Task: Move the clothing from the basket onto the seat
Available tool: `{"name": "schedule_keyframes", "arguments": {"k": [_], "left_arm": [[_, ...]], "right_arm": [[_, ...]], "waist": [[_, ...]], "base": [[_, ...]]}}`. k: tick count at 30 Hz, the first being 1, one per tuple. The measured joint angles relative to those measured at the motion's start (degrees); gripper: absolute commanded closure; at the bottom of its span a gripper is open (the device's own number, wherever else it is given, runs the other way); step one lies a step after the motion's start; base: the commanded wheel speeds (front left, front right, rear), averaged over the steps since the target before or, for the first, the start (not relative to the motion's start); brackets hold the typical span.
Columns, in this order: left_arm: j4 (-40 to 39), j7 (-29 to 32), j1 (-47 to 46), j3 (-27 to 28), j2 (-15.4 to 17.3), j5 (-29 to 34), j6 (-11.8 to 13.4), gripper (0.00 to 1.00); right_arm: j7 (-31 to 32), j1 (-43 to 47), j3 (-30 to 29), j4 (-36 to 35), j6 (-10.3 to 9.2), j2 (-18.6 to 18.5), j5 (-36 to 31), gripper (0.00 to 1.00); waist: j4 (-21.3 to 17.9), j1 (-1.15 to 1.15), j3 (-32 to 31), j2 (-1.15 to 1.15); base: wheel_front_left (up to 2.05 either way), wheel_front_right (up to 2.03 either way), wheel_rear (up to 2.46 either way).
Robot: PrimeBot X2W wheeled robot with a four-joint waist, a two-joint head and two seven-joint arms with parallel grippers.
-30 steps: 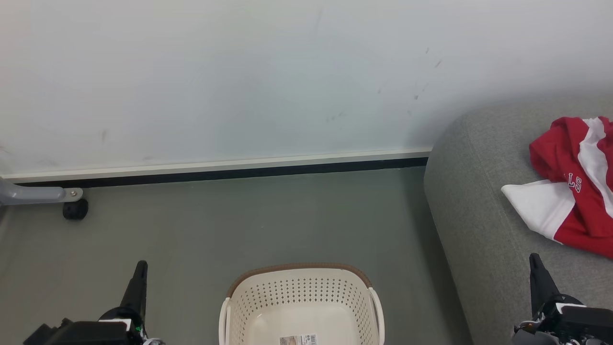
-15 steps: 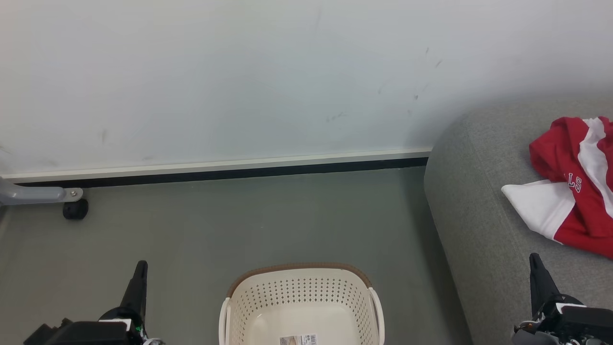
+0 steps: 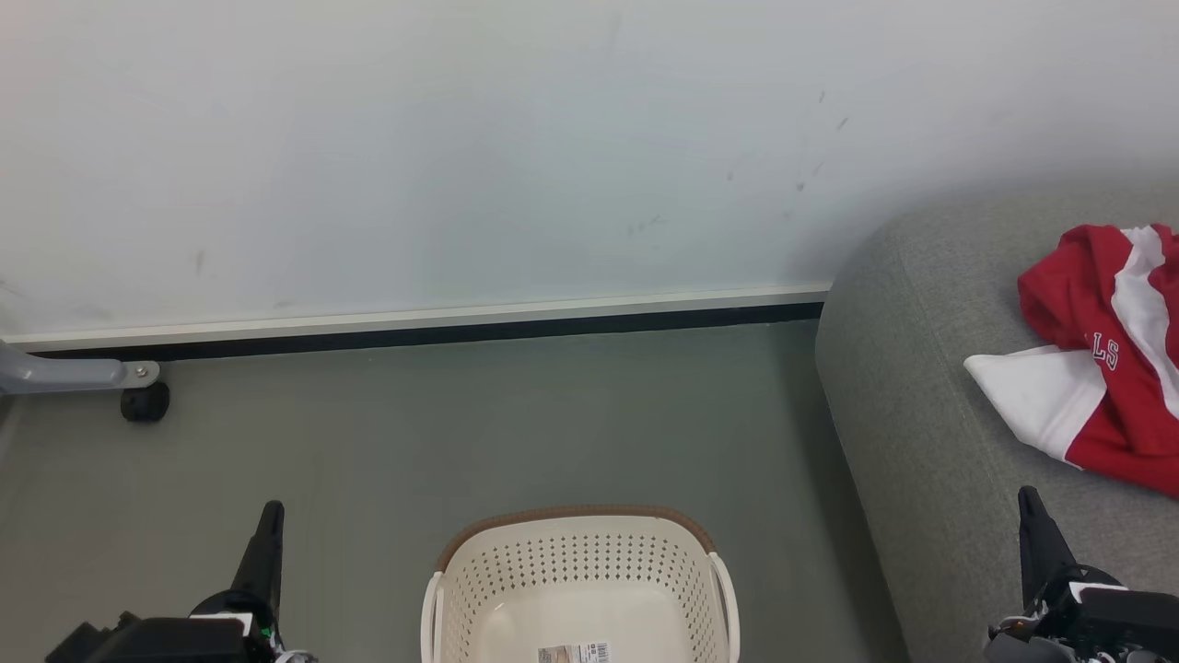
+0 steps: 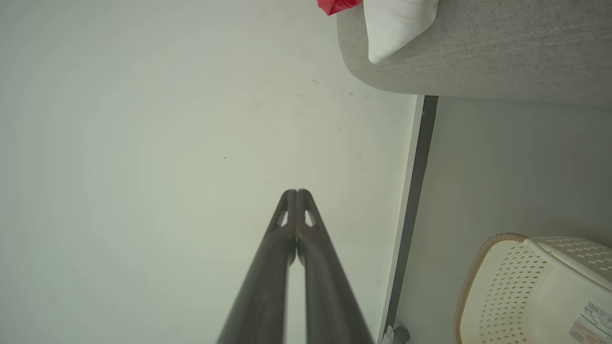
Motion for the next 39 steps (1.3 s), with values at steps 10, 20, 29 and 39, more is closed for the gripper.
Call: {"name": "schedule_keyframes", "arguments": {"k": [10, 20, 29, 39], "left_arm": [[0.0, 0.0, 0.0, 0.0, 0.0, 0.0, 0.0, 1.00], [0.0, 0.0, 0.0, 0.0, 0.0, 0.0, 0.0, 1.00], [0.1, 0.0, 0.0, 0.0, 0.0, 0.0, 0.0, 1.00], [0.1, 0.0, 0.0, 0.0, 0.0, 0.0, 0.0, 1.00]], "right_arm": [[0.0, 0.0, 0.0, -0.1, 0.00, 0.0, 0.0, 1.00], [0.0, 0.0, 0.0, -0.1, 0.00, 0.0, 0.0, 1.00], [0.0, 0.0, 0.0, -0.2, 0.00, 0.0, 0.0, 1.00], [0.0, 0.0, 0.0, -0.2, 0.00, 0.0, 0.0, 1.00]], "waist": [[0.0, 0.00, 0.0, 0.00], [0.0, 0.00, 0.0, 0.00], [0.0, 0.00, 0.0, 0.00], [0.0, 0.00, 0.0, 0.00]], "base": [[0.00, 0.00, 0.00], [0.00, 0.00, 0.00], [0.00, 0.00, 0.00], [0.00, 0.00, 0.00]]}}
